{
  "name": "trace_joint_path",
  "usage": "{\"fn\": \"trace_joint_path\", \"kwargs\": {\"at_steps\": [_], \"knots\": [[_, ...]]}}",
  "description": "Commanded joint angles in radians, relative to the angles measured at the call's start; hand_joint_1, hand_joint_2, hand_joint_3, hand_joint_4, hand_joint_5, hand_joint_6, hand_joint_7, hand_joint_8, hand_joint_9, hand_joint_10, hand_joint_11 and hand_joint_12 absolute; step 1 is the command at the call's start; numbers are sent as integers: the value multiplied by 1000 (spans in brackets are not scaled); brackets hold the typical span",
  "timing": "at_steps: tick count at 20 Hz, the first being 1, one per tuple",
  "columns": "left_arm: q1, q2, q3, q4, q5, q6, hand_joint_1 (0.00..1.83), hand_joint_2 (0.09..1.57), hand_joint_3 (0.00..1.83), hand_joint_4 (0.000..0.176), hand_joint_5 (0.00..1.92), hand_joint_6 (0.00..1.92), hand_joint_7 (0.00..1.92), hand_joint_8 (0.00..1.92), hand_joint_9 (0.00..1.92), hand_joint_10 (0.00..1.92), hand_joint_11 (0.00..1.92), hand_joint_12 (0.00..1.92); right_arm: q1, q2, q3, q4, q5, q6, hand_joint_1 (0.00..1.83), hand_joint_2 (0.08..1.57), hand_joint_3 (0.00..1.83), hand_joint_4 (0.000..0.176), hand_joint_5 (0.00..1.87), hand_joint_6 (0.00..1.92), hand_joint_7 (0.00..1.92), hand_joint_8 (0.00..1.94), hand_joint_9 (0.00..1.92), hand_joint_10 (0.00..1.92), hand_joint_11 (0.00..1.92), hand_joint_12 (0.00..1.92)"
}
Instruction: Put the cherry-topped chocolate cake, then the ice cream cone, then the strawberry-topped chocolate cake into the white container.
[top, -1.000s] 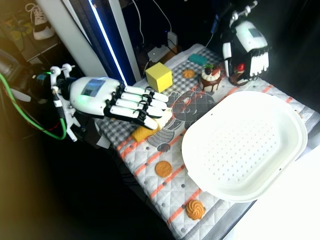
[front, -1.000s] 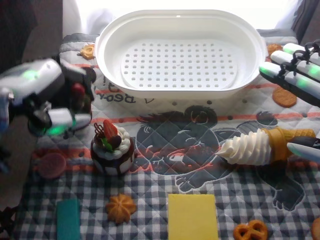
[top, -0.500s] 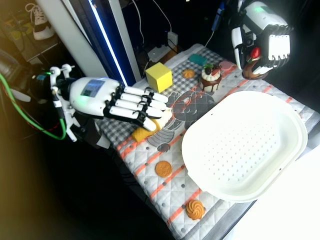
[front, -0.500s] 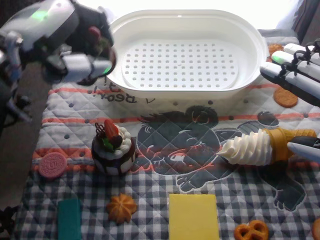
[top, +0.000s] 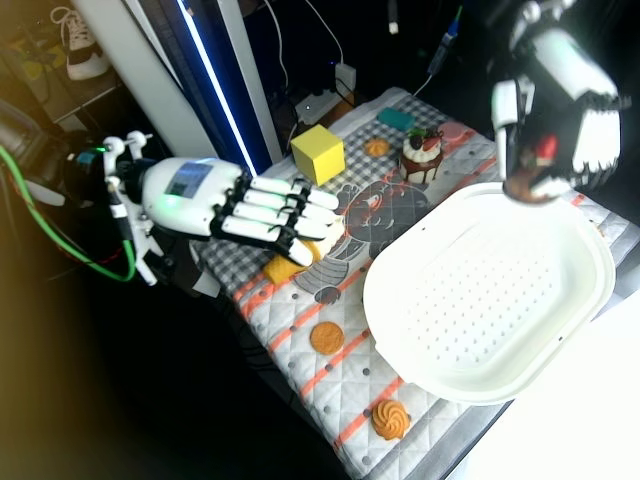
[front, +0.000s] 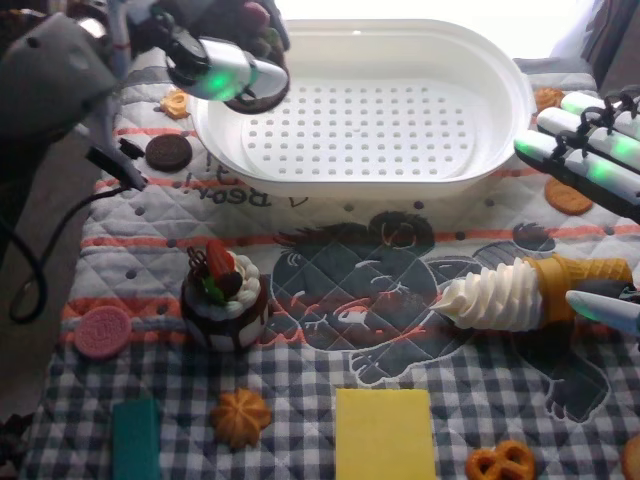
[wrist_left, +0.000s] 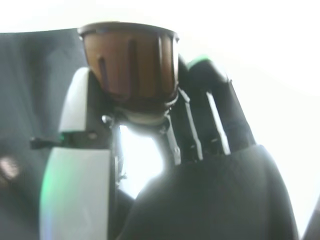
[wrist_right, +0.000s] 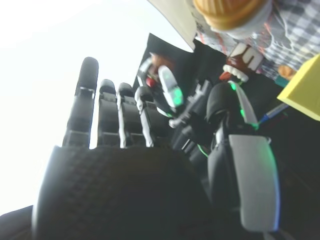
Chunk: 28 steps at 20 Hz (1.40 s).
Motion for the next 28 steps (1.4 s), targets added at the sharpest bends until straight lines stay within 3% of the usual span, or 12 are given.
{"fn": "trace_joint_path", "kwargs": {"at_steps": [1,2,5,8,11,13,15,17,18,22,25,28], "knots": [[-12,-1,20,-1,-60,-5,1189,1229,0,0,884,1210,637,1426,354,1164,88,1861,3,5,5,0,125,3,329,1270,2,0,0,0,0,0,0,0,0,49],[-10,-11,35,-14,-50,-5,1189,1229,0,0,884,1210,637,1426,354,1164,88,1861,2,4,5,0,125,4,329,1270,2,0,0,0,0,0,0,0,0,49],[12,-40,72,-50,-31,-5,1145,1134,0,0,533,370,613,548,418,810,64,1641,1,3,6,0,125,6,442,1276,2,0,0,0,0,0,0,0,0,0],[33,-54,90,-75,-16,-5,878,1044,0,0,365,73,302,131,51,761,10,1762,1,3,6,0,125,8,495,1287,5,0,0,0,0,0,0,0,0,0],[43,-56,94,-89,-11,-5,828,1024,0,12,252,3,180,11,3,430,0,1553,1,3,6,0,125,9,485,1281,0,0,0,0,0,0,0,0,14,7],[44,-56,94,-90,-12,-5,564,964,0,76,12,2,6,0,0,16,0,591,1,3,6,0,125,9,412,1274,0,0,0,0,0,0,0,0,0,0],[47,-45,80,-87,-31,-5,431,935,0,140,0,0,0,0,0,0,0,746,1,3,6,0,125,11,317,1264,0,0,0,0,0,0,0,0,18,9],[47,-13,36,-52,-68,-10,496,965,2,172,0,0,0,0,0,0,0,202,1,3,6,0,125,17,356,1245,14,0,0,0,0,0,0,0,8,358],[49,11,7,-6,-93,-50,567,989,0,176,0,0,0,0,0,0,0,7,0,3,7,0,125,28,488,1241,2,5,0,0,0,0,17,8,0,992],[116,131,-95,220,-217,-410,511,1228,40,176,0,0,0,0,0,0,0,0,-37,-1,51,-30,119,173,554,1202,0,61,0,0,0,0,60,27,0,1179],[170,197,-178,302,-327,-507,515,1267,12,176,0,0,0,0,0,0,0,0,-40,-15,61,-48,88,198,627,1166,0,3,0,0,0,0,86,47,0,1404],[244,259,-268,327,-452,-520,502,1278,14,176,0,0,0,0,0,0,0,0,-29,-52,83,-49,35,201,658,1161,0,38,0,0,0,0,10,21,0,1509]]}}
